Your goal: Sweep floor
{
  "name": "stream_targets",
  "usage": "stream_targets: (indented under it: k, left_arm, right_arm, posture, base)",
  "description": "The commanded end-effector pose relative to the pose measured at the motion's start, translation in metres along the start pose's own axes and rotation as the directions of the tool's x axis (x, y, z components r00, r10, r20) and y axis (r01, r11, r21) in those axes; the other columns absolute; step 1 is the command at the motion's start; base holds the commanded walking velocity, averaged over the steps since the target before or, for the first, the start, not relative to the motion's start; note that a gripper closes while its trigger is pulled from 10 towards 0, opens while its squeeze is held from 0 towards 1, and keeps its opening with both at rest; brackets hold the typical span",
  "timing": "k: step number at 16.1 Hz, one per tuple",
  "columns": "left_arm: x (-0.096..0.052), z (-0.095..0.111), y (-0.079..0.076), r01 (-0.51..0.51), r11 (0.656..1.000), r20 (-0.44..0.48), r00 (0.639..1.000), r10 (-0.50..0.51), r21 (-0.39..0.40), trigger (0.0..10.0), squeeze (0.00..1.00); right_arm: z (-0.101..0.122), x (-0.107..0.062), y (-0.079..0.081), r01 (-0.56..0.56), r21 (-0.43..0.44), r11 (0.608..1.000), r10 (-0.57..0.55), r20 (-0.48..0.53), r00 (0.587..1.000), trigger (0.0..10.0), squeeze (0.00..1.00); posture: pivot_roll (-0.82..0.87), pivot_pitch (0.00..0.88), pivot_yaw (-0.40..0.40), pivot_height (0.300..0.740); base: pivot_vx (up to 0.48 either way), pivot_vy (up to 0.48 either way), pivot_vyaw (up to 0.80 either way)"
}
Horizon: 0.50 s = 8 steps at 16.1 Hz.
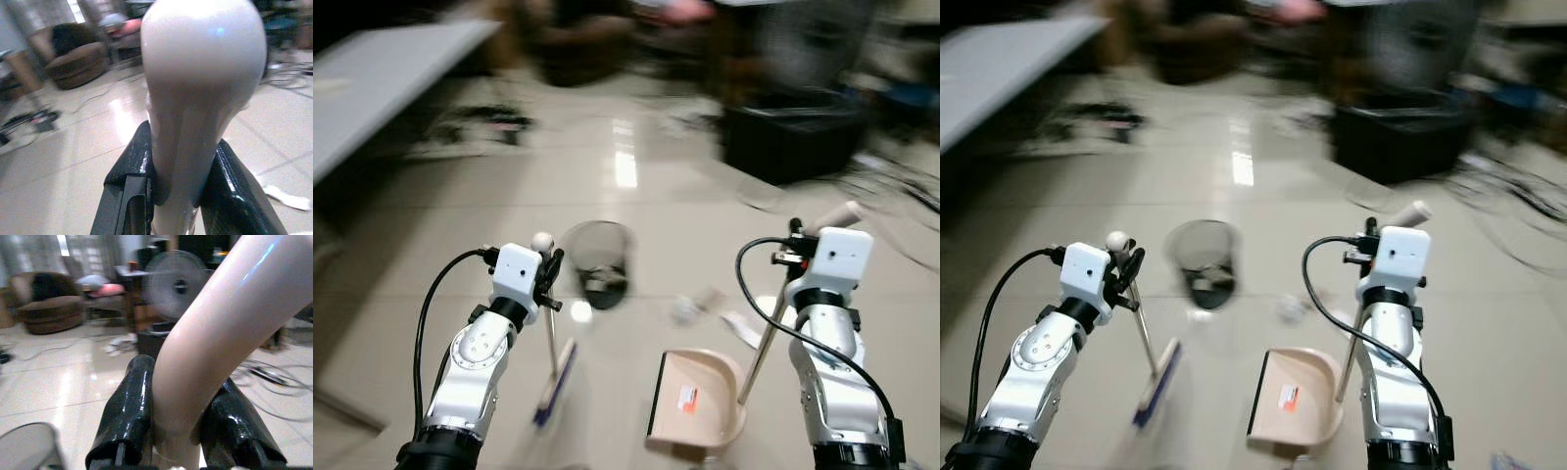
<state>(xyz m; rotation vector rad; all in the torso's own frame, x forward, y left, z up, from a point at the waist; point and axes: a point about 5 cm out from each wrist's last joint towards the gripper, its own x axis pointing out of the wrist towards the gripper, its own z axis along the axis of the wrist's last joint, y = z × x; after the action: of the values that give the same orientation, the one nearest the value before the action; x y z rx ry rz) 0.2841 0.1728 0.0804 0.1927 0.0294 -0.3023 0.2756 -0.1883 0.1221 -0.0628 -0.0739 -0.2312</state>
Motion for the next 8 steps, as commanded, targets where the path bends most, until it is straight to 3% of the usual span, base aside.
stream_targets:
  k: [1,8]
  left_arm:
    - [0.0042,0.0107,0.0015,0.009,0.999,0.047,0.999,-0.010,0.032,10.0,0.00]
    - [0.0087,0.0139,0.0015,-0.005,1.000,0.056,0.998,0.003,0.026,10.0,0.00]
  right_arm:
    - [0.0077,0.0008,0.0032,-0.016,0.011,1.000,0.016,0.027,1.000,10.0,0.00]
    - [0.0070,0.0048,0.0055,-0.029,-0.013,0.999,0.029,0.017,0.999,10.0,0.00]
  posture:
    - [-0.02,0.021,0.117,0.740]
    - [-0.02,0.030,0.122,0.740]
  base:
    - [0.000,-0.364,-0.58]
    - [0.000,-0.386,0.00]
